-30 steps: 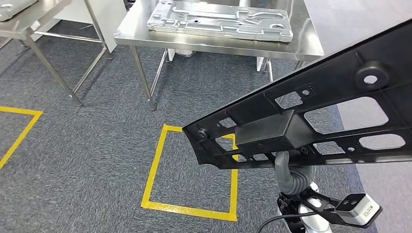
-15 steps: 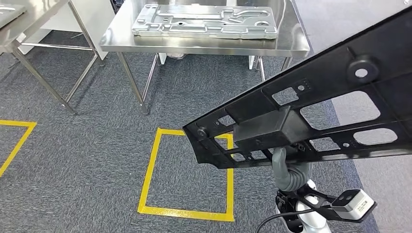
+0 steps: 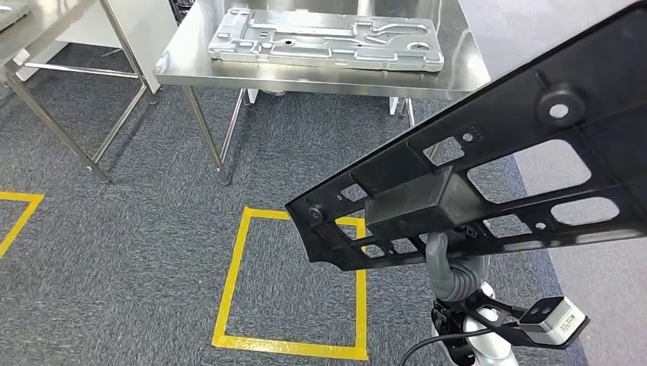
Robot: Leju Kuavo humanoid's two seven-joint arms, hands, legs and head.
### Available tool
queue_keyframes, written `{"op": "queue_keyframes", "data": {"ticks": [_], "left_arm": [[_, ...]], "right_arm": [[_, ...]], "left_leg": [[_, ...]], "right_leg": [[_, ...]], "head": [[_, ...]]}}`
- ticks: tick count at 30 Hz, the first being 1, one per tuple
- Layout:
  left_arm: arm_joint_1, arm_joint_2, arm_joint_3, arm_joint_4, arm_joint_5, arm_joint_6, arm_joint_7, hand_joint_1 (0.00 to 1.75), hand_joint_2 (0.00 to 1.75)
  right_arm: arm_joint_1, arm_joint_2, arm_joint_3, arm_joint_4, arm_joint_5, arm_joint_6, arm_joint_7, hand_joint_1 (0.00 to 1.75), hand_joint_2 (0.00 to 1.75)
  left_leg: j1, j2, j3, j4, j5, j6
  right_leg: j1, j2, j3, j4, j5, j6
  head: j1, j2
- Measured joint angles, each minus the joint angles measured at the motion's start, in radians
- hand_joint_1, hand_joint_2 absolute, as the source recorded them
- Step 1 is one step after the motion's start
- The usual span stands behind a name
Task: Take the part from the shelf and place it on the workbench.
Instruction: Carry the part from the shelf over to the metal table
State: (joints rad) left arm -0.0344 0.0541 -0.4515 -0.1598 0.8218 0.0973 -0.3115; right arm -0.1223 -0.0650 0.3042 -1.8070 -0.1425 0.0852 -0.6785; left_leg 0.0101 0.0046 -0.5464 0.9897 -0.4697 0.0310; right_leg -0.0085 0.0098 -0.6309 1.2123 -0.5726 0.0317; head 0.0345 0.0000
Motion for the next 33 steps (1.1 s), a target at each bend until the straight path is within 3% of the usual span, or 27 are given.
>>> {"op": "queue_keyframes", "data": {"ticks": [2, 3, 5, 7, 9, 12, 13, 16, 17, 18, 19, 21, 23, 24, 26, 28, 31, 33], "left_arm": [[0.001, 0.000, 0.000, 0.000, 0.002, 0.000, -0.001, 0.00, 1.75], [0.002, 0.000, 0.000, 0.000, 0.002, 0.000, -0.001, 0.00, 1.75], [0.004, 0.000, -0.001, 0.000, 0.003, -0.001, -0.001, 0.00, 1.75], [0.002, 0.000, -0.003, 0.000, 0.003, -0.001, -0.001, 0.00, 1.75], [0.000, -0.001, -0.004, 0.000, 0.004, -0.001, -0.003, 0.00, 1.75], [-0.002, 0.000, -0.005, 0.000, 0.005, -0.001, -0.004, 0.00, 1.75], [-0.002, 0.000, -0.005, 0.000, 0.005, -0.001, -0.004, 0.00, 1.75], [-0.003, 0.000, -0.006, 0.000, 0.005, -0.002, -0.005, 0.00, 1.75], [-0.002, 0.000, -0.006, 0.000, 0.005, -0.002, -0.005, 0.00, 1.75], [0.000, 0.000, -0.006, 0.000, 0.005, -0.002, -0.005, 0.00, 1.75], [0.003, 0.000, -0.006, 0.000, 0.005, -0.001, -0.005, 0.00, 1.75], [0.007, 0.001, -0.006, 0.001, 0.005, -0.001, -0.005, 0.00, 1.75], [0.008, 0.004, -0.006, 0.002, 0.005, -0.001, -0.005, 0.00, 1.75], [0.008, 0.005, -0.007, 0.003, 0.005, -0.001, -0.005, 0.00, 1.75], [0.005, 0.004, -0.007, 0.003, 0.005, -0.001, -0.006, 0.00, 1.75], [0.003, 0.003, -0.008, 0.003, 0.006, 0.001, -0.006, 0.00, 1.75], [0.001, 0.004, -0.008, 0.003, 0.009, 0.005, -0.007, 0.00, 1.75], [0.003, 0.004, -0.009, 0.003, 0.011, 0.007, -0.007, 0.00, 1.75]], "right_arm": [[0.003, -0.001, 0.001, 0.000, 0.000, -0.002, 0.000, 1.75, 1.75], [0.003, -0.001, 0.001, 0.000, 0.000, -0.002, 0.000, 1.75, 1.75], [0.003, -0.002, 0.001, 0.000, 0.000, -0.003, 0.001, 1.75, 1.75], [0.003, -0.003, 0.002, 0.001, 0.000, -0.004, 0.001, 1.75, 1.75], [0.003, -0.004, 0.002, 0.002, -0.001, -0.003, 0.001, 1.75, 1.75], [0.003, -0.005, 0.002, 0.002, -0.001, -0.002, 0.001, 1.75, 1.75], [0.002, -0.006, 0.002, 0.002, -0.001, -0.002, 0.001, 1.75, 1.75], [0.001, -0.006, 0.002, 0.002, -0.001, 0.000, 0.002, 1.75, 1.75], [0.002, -0.006, 0.002, 0.002, -0.001, 0.000, 0.002, 1.75, 1.75], [0.002, -0.006, 0.002, 0.002, -0.001, 0.000, 0.002, 1.75, 1.75], [0.002, -0.006, 0.002, 0.002, -0.001, 0.000, 0.002, 1.75, 1.75], [0.002, -0.006, 0.002, 0.002, -0.001, 0.000, 0.002, 1.75, 1.75], [0.002, -0.006, 0.003, 0.004, -0.001, 0.000, 0.001, 1.75, 1.75], [0.002, -0.006, 0.004, 0.004, 0.000, 0.000, 0.001, 1.75, 1.75], [0.002, -0.006, 0.004, 0.005, 0.000, 0.000, -0.001, 1.75, 1.75], [0.000, -0.006, 0.006, 0.006, 0.001, 0.000, -0.004, 1.75, 1.75], [0.000, -0.006, 0.009, 0.011, 0.003, 0.000, -0.005, 1.75, 1.75], [0.000, -0.006, 0.012, 0.017, 0.003, 0.000, -0.005, 1.75, 1.75]], "left_leg": [[-0.001, -0.001, 0.011, 0.000, -0.011, 0.000], [-0.001, -0.001, 0.020, 0.000, -0.018, -0.002], [-0.001, -0.002, 0.043, 0.000, -0.035, -0.007], [-0.002, -0.002, 0.062, -0.001, -0.052, -0.017], [-0.004, 0.001, 0.071, -0.002, -0.060, -0.030], [-0.003, 0.002, 0.073, 0.030, -0.063, -0.047], [-0.001, 0.002, 0.052, 0.072, -0.070, -0.051], [0.002, 0.000, -0.076, 0.268, -0.140, -0.062], [0.002, 0.000, -0.109, 0.303, -0.162, -0.063], [0.002, 0.000, -0.125, 0.303, -0.166, -0.061], [0.001, 0.000, -0.125, 0.267, -0.146, -0.059], [-0.001, 0.000, -0.100, 0.137, -0.047, -0.049], [-0.007, -0.001, -0.081, 0.048, 0.024, -0.038], [-0.009, -0.001, -0.078, 0.032, 0.035, -0.031], [-0.007, -0.003, -0.061, 0.023, 0.031, -0.018], [-0.004, -0.004, -0.039, 0.014, 0.025, -0.005], [-0.002, -0.005, -0.017, 0.011, 0.009, 0.003], [-0.001, -0.007, 0.001, 0.011, -0.009, 0.001]], "right_leg": [[-0.003, 0.000, -0.073, 0.084, -0.022, 0.004], [-0.004, -0.001, -0.083, 0.073, -0.002, 0.003], [-0.004, -0.005, -0.052, -0.046, 0.090, -0.004], [0.002, -0.012, -0.012, -0.165, 0.146, -0.014], [0.008, -0.014, 0.000, -0.201, 0.148, -0.025], [0.004, -0.009, 0.023, -0.213, 0.145, -0.044], [0.002, -0.008, 0.033, -0.215, 0.141, -0.049], [0.004, -0.007, 0.056, -0.217, 0.120, -0.058], [0.005, -0.005, 0.066, -0.217, 0.112, -0.059], [0.006, -0.003, 0.078, -0.217, 0.103, -0.059], [0.007, -0.001, 0.092, -0.217, 0.093, -0.058], [0.009, 0.002, 0.120, -0.217, 0.072, -0.055], [0.012, 0.004, 0.136, -0.218, 0.053, -0.047], [0.013, 0.005, 0.141, -0.214, 0.048, -0.041], [0.013, 0.005, 0.148, -0.204, 0.046, -0.028], [0.012, 0.003, 0.125, -0.148, 0.041, -0.017], [0.003, 0.001, 0.005, 0.022, -0.017, -0.002], [-0.004, -0.001, -0.058, 0.070, -0.054, 0.007]], "head": [[0.000, 0.000], [0.000, 0.000], [0.000, 0.000], [-0.001, 0.000], [-0.003, 0.000], [-0.006, 0.000], [-0.008, 0.000], [-0.013, 0.000], [-0.013, 0.000], [-0.014, 0.000], [-0.015, 0.000], [-0.016, 0.000], [-0.017, 0.000], [-0.018, 0.000], [-0.018, 0.000], [-0.015, 0.000], [-0.011, 0.000], [-0.011, 0.000]]}}
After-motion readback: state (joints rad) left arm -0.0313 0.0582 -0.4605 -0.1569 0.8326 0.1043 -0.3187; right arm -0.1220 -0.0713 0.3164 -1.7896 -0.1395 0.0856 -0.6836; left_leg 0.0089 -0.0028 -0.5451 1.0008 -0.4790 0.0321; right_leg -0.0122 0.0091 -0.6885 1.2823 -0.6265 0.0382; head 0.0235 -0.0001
